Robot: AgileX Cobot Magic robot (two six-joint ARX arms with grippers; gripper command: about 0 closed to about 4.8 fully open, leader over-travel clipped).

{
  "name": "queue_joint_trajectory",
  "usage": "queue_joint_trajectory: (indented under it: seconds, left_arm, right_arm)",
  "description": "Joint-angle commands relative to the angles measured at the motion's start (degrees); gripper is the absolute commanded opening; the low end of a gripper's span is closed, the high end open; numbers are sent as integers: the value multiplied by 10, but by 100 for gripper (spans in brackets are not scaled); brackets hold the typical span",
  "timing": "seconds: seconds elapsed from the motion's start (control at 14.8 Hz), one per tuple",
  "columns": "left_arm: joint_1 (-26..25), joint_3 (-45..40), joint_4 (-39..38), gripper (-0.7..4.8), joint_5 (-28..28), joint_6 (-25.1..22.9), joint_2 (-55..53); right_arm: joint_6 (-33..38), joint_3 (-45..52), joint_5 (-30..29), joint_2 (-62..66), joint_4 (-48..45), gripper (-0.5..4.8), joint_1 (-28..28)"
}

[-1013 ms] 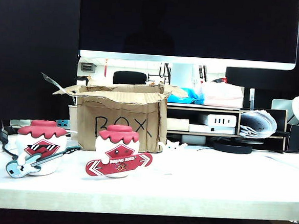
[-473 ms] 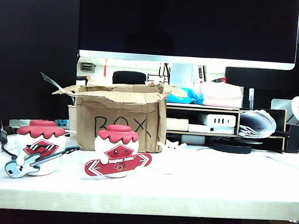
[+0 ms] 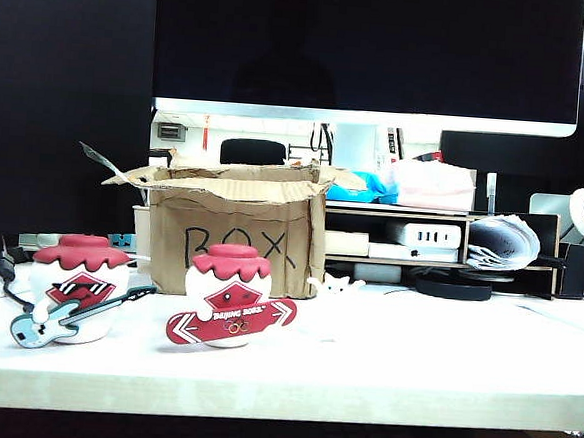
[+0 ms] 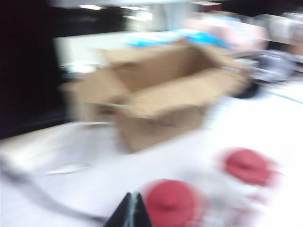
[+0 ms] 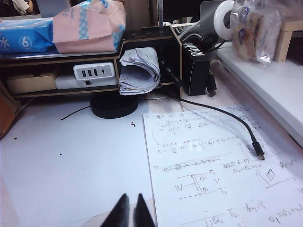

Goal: Put the doll that is least similar in size compared to the others into the paper box.

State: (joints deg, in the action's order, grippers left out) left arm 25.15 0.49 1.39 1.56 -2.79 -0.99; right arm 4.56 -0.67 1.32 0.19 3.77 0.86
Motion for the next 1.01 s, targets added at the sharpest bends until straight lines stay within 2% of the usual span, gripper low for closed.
queue_joint_trajectory:
  seconds: [0.07,0.14,0.27,1.01]
  left_arm:
    - [78,1,8,-5,-3,0,-15]
    - [121,0,8,-5,-3,0,-78]
    - [124,0,7,-5,-3,0,-132]
    - [122,0,7,-5,-3,0,-150]
  right_arm:
    - [-1,2,0,0,-10,27,1]
    - [-1,2,0,0,-10,27,1]
    - [-1,2,0,0,-10,27,1]
    - [-1,2,-3,0,-16,27,1]
